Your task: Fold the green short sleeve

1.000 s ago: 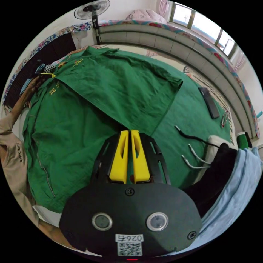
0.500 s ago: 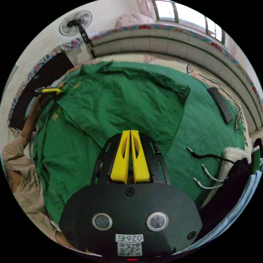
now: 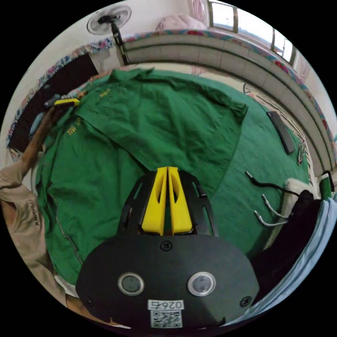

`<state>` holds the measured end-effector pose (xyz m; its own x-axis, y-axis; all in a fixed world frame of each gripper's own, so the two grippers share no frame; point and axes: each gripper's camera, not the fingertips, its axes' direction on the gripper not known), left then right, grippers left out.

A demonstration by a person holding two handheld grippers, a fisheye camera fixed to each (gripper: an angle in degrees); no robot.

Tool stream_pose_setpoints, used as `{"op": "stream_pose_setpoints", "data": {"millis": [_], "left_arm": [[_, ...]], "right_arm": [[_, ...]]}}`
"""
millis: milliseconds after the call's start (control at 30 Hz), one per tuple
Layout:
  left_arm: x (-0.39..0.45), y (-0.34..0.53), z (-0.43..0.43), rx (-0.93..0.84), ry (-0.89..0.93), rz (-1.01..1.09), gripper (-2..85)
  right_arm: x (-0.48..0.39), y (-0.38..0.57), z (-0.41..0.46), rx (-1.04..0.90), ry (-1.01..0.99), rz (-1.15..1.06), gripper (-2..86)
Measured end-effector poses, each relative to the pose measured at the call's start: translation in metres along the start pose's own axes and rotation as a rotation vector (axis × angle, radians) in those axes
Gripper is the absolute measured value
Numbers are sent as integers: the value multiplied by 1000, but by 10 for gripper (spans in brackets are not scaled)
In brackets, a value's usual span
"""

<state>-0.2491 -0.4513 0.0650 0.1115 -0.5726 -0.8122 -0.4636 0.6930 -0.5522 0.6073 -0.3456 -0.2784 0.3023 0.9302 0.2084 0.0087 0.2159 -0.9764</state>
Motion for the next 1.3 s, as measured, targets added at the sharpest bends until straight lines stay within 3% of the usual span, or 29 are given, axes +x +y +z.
{"op": "stream_pose_setpoints", "data": {"millis": [100,200,300,333,400,467,533,667,833,1033,1300], "left_arm": [[-19,24,-5,10,177,-128,-9],[-11,80,-71,228,199,-142,-7],[28,156,-138,504,169,-19,5],[48,187,-153,594,146,50,74],[74,227,-160,661,86,80,122],[92,253,-152,612,78,162,119],[103,272,-133,458,163,197,54],[120,289,-115,302,150,152,10],[165,316,-107,383,-59,298,73],[178,316,-78,311,-38,377,229],[172,323,-68,264,-74,367,204]], "right_arm": [[-30,21,-13,-29,85,22,-10],[-68,64,-63,34,241,37,-9],[-133,141,-146,437,260,39,7],[-162,175,-171,581,208,30,23],[-203,218,-190,676,127,15,12],[-255,258,-193,656,58,-18,-7],[-296,283,-187,605,48,-41,-8],[-386,325,-174,506,39,-130,29],[-462,349,-168,288,-33,-300,88],[-492,368,-145,173,58,-229,99],[-490,368,-152,245,69,-102,-5]]}}
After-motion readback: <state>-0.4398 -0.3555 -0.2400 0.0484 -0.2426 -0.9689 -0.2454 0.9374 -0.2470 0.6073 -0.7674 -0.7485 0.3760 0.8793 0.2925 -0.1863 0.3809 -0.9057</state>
